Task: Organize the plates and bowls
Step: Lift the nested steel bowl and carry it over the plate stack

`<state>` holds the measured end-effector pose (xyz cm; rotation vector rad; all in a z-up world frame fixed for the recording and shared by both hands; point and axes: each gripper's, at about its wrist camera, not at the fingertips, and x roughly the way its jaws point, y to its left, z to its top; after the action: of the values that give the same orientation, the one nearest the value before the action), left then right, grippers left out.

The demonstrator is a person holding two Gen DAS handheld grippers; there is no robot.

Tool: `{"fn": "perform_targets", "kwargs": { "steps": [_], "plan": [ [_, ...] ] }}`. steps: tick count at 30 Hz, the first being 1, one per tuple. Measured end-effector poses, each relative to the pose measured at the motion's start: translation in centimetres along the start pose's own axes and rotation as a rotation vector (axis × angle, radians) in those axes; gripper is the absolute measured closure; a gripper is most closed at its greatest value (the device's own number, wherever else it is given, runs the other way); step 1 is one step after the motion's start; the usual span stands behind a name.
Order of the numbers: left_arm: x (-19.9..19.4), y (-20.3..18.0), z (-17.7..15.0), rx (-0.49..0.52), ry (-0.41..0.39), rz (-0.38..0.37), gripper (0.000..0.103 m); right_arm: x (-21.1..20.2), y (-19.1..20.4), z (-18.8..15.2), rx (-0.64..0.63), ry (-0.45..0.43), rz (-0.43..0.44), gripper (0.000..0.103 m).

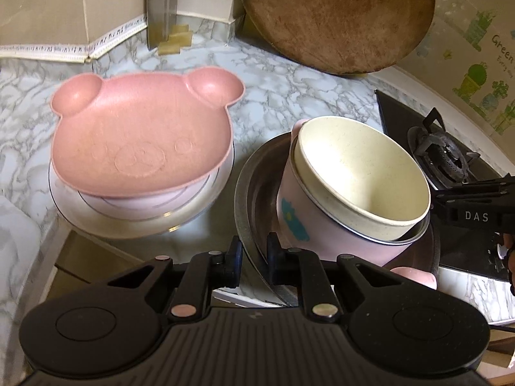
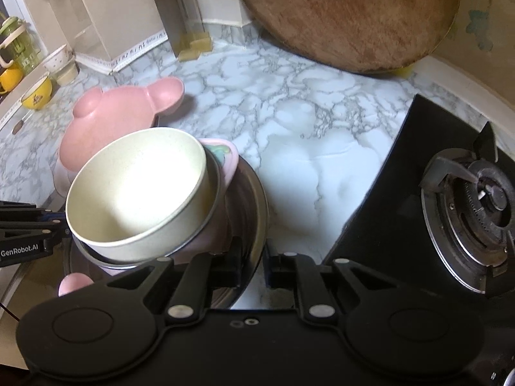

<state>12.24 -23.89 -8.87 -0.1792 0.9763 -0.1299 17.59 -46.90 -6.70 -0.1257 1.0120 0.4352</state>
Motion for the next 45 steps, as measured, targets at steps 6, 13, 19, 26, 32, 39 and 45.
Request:
{"fn": "perform_targets", "kwargs": {
  "steps": [6,13,19,26,32,39,45],
  "plan": [
    [-1.4,1.3,2.0,0.027,-0.026,-0.008,0.089,-1.8,1.7,1.6,0.014,-0.037,-0.018,0.090],
    [-2.9,4.1,4.9,0.054,-0.065,0.014,0.089,-1.9,4.3,4.4,0.020,-0.079,-0.027,0.090],
    [-3.8,7.3,7.1,0.060,-0.094,0.038,0.089,-1.0,7.1,6.9,0.014,-0.106,-0.020,0.090],
    [-3.8,11.3,9.4,0.056,-0.125,0.079,0.089,1.1,10.2,9.7,0.012,-0.124,-0.004,0.089],
    [-2.4,14.4,10.0,0.041,-0.108,0.104,0.089,3.9,12.5,11.0,0.018,-0.113,0.003,0.089],
    [-0.6,17.0,9.7,0.021,-0.085,0.128,0.089,6.8,14.5,11.6,-0.005,-0.092,-0.002,0.089],
    [0.6,16.8,9.0,0.057,-0.097,0.137,0.089,8.5,14.5,11.4,-0.010,-0.077,-0.018,0.089]
  ]
}}
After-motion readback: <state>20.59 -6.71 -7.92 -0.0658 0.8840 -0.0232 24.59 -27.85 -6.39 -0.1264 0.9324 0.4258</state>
